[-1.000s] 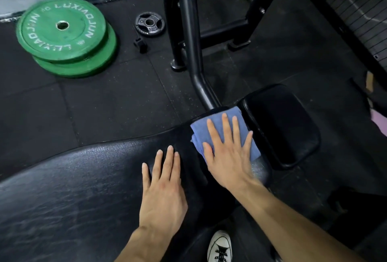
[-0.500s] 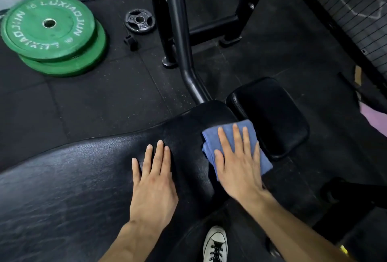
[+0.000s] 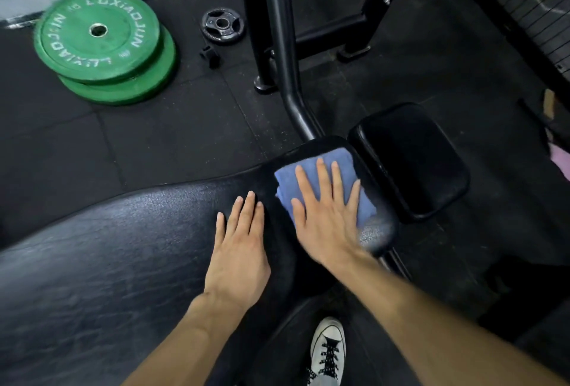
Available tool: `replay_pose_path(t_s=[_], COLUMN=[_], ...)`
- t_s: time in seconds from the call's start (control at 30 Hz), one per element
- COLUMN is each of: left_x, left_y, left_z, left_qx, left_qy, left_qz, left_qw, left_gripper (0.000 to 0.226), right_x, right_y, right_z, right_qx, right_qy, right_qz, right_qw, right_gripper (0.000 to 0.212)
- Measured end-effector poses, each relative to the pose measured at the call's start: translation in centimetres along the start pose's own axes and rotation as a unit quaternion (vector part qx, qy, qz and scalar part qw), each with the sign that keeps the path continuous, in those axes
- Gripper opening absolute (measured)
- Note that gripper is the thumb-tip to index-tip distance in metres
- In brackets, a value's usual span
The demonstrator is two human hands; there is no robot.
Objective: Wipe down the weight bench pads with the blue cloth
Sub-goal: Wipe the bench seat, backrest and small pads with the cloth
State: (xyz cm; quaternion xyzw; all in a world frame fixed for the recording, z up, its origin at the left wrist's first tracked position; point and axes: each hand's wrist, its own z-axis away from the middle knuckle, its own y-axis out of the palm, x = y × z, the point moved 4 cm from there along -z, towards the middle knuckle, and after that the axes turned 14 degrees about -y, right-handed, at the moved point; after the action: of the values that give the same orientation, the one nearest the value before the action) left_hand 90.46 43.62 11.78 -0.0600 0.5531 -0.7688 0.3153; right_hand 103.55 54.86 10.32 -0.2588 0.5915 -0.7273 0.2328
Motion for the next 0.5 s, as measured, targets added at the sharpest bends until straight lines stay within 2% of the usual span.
replay_pose_path(t_s=[0.2, 0.27, 0.4, 0.5], left_x=[3.6, 5.3, 8.2, 8.4], left_y=[-1.0, -0.6, 0.5, 0.7], left_z=[3.4, 4.9, 6.9, 6.8], left_qx=[-0.029, -0.028, 0.008, 0.027], left_qy=[-0.010, -0.025, -0.053, -0.046], left_qz=[0.003, -0.007, -0.035, -0.046], left_qw=[1.000, 0.999, 0.998, 0.997], left_gripper=[0.067, 0.072, 0.099, 0.104], right_x=[3.7, 4.0, 2.4, 0.2], right_y=[1.9, 2.3, 2.2, 1.5], right_z=[8.9, 11.1, 12.5, 11.8], right_qx=[0.014, 0.015, 0.020, 0.020], right_qy=[-0.007, -0.009, -0.024, 0.000], right_qz=[0.001, -0.006, 0.003, -0.014], right_qw=[1.000, 1.000, 1.000, 1.000], right_gripper=[0.065, 0.064, 0.063, 0.061])
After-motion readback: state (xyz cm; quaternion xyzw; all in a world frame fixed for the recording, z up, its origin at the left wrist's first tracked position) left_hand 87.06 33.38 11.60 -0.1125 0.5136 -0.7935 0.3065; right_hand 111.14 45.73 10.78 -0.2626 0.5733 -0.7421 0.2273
